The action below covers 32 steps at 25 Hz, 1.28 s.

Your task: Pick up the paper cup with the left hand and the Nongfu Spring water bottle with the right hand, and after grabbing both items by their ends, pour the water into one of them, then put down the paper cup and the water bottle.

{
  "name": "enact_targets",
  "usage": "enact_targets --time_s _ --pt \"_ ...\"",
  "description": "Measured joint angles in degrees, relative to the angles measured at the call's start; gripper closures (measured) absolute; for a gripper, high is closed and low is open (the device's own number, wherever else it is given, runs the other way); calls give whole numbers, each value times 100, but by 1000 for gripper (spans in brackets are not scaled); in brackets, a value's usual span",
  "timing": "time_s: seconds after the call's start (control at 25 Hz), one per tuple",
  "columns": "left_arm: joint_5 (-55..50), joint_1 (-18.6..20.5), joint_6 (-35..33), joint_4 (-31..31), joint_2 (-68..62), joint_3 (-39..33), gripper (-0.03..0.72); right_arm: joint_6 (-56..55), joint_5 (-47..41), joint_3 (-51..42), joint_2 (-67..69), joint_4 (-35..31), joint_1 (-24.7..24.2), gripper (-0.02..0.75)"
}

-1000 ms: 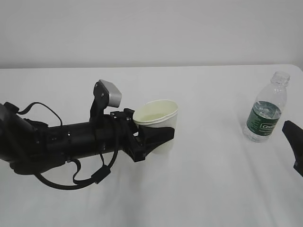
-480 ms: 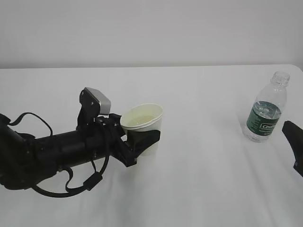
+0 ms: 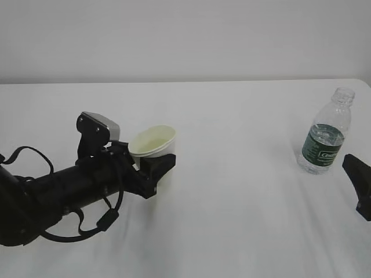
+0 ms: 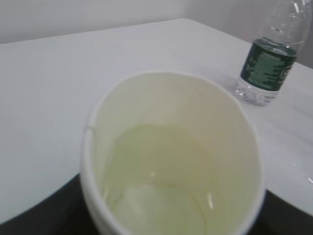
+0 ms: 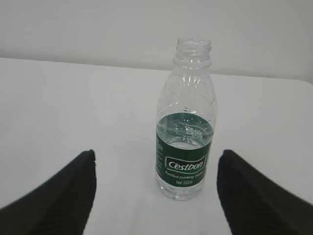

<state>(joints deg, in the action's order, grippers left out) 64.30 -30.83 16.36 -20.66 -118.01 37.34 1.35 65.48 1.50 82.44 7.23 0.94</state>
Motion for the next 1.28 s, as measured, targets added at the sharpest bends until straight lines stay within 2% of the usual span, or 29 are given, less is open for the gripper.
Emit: enact_targets --time_s 0.28,0.64,0.92,1.08,1.28 --pt "0 0 -588 908 160 -276 226 0 0 0 12 0 0 154" --pt "4 0 -995 2476 294 -424 226 0 0 0 23 0 0 155" --pt "4 0 -1216 3359 294 -424 230 0 0 0 23 0 0 155" --pt "4 0 -1219 3690 294 -424 235 0 0 0 23 0 0 155" --pt "4 0 -1231 3712 294 -424 239 10 0 0 23 4 0 155"
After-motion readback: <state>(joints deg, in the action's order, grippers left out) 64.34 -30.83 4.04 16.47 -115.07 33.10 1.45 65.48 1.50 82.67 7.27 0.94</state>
